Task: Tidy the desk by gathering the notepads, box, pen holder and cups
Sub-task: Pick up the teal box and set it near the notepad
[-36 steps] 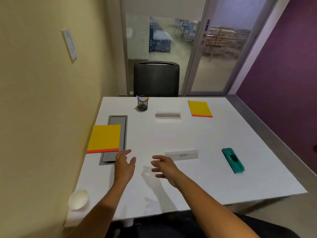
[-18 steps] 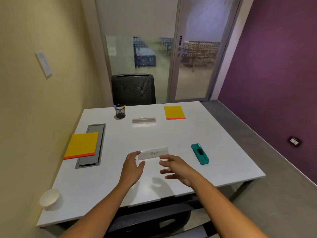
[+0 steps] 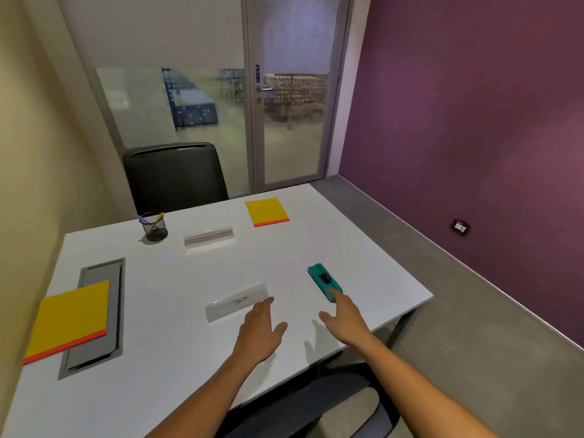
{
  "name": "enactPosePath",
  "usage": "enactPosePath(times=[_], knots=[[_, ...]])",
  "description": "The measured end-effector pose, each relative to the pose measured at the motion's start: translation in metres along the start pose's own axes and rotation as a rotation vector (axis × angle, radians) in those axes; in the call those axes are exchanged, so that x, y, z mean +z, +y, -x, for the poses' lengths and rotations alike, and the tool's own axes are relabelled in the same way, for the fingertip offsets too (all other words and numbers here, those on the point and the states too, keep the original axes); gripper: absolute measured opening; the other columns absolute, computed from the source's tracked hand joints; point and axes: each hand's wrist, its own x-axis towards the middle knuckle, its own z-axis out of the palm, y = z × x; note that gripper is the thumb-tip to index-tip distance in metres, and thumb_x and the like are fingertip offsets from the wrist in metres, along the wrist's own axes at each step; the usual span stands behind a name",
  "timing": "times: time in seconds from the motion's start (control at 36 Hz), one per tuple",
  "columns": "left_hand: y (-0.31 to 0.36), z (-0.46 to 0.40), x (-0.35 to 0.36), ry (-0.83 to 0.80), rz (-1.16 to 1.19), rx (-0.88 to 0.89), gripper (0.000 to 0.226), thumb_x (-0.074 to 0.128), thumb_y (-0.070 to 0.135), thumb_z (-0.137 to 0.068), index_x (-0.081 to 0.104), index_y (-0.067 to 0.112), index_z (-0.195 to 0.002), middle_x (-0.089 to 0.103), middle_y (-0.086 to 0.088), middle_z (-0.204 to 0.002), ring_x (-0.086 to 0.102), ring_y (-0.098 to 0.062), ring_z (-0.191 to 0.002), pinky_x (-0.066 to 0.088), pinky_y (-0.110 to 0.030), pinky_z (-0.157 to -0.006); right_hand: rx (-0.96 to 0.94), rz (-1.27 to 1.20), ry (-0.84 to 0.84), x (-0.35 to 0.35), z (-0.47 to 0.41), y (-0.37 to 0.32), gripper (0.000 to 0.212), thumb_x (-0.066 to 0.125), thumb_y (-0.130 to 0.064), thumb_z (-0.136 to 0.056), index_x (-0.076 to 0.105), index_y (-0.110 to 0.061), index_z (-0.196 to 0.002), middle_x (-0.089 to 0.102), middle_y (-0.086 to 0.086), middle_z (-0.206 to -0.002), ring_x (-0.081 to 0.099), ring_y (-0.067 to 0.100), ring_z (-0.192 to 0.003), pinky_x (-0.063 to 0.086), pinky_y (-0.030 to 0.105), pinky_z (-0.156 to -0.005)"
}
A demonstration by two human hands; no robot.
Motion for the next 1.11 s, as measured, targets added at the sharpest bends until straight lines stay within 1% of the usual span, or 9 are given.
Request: enactPosePath(times=[0.14,0.28,0.47,0.61,0.69,0.78,0.86,1.0,1.11], knots=[[0.008,-0.013,0.015,-0.028,0.003,-0.001,0.072,0.056,0.043,-0.097,0.022,0.020,-0.156,0.027,-0.003,-0.162,0.030,-0.022,-0.147,0.026,-0.037,-0.119,0.067,0.037,0.021,-0.002,-0.011,0.018,0.075,0.062,-0.032,-0.097,0.023,-0.019,-0.159,0.038,0.011,-0.156,0.041,0.030,-0.140,0.041,0.042,-0.115],[0.021,-0.026,0.029,-0.050,0.004,-0.028,0.072,0.056,0.042,-0.097,0.022,0.019,-0.156,0.027,-0.004,-0.162,0.030,-0.021,-0.147,0.026,-0.036,-0.120,0.092,0.111,0.010,-0.012,-0.027,0.037,0.074,0.060,-0.036,-0.098,0.022,-0.020,-0.159,0.036,0.010,-0.156,0.033,0.033,-0.141,0.036,0.045,-0.116],[0.057,-0.047,0.055,0.014,-0.030,-0.079,0.071,0.057,0.040,-0.098,0.023,0.017,-0.155,0.028,-0.006,-0.161,0.031,-0.023,-0.146,0.027,-0.037,-0.120,0.022,0.086,-0.056,-0.043,-0.054,0.071,0.070,0.061,-0.034,-0.098,0.025,-0.024,-0.158,0.035,0.008,-0.156,0.031,0.031,-0.142,0.039,0.047,-0.115],[0.097,-0.059,0.089,0.038,-0.062,-0.131,0.072,0.057,0.040,-0.097,0.022,0.016,-0.156,0.027,-0.007,-0.162,0.031,-0.023,-0.146,0.028,-0.037,-0.120,-0.027,0.055,-0.121,-0.070,-0.075,0.101,0.071,0.063,-0.032,-0.098,0.024,-0.027,-0.158,0.030,0.007,-0.160,0.028,0.032,-0.146,0.037,0.048,-0.116],[0.121,-0.067,0.103,0.042,-0.087,-0.170,0.072,0.057,0.041,-0.097,0.022,0.016,-0.156,0.027,-0.008,-0.161,0.032,-0.025,-0.145,0.029,-0.040,-0.119,-0.039,0.042,-0.160,-0.087,-0.083,0.117,0.073,0.063,-0.032,-0.098,0.023,-0.027,-0.158,0.028,0.007,-0.162,0.027,0.032,-0.148,0.035,0.050,-0.119],[0.140,-0.076,0.113,0.066,-0.086,-0.213,0.074,0.058,0.041,-0.097,0.022,0.014,-0.156,0.026,-0.010,-0.161,0.033,-0.027,-0.145,0.030,-0.042,-0.119,-0.045,0.034,-0.188,-0.105,-0.089,0.131,0.073,0.062,-0.032,-0.098,0.022,-0.027,-0.159,0.027,0.007,-0.162,0.027,0.032,-0.147,0.034,0.050,-0.119],[0.156,-0.088,0.121,0.089,-0.096,-0.249,0.076,0.059,0.042,-0.096,0.021,0.014,-0.156,0.026,-0.011,-0.162,0.034,-0.028,-0.145,0.032,-0.043,-0.118,-0.067,0.021,-0.208,-0.121,-0.098,0.142,0.073,0.062,-0.033,-0.098,0.023,-0.027,-0.159,0.029,0.007,-0.161,0.031,0.032,-0.145,0.036,0.048,-0.118],[0.165,-0.106,0.131,0.088,-0.148,-0.269,0.078,0.058,0.045,-0.096,0.018,0.015,-0.157,0.024,-0.010,-0.162,0.034,-0.028,-0.144,0.035,-0.043,-0.116,-0.093,0.025,-0.222,-0.132,-0.122,0.146,0.074,0.063,-0.032,-0.098,0.021,-0.030,-0.159,0.026,0.005,-0.163,0.032,0.030,-0.147,0.038,0.047,-0.118],[0.155,-0.123,0.137,0.077,-0.194,-0.311,0.079,0.056,0.048,-0.095,0.017,0.016,-0.156,0.024,-0.009,-0.162,0.035,-0.029,-0.144,0.039,-0.045,-0.113,-0.107,0.033,-0.245,-0.129,-0.147,0.146,0.072,0.062,-0.028,-0.099,0.021,-0.031,-0.159,0.026,0.004,-0.164,0.033,0.029,-0.148,0.037,0.047,-0.119]])
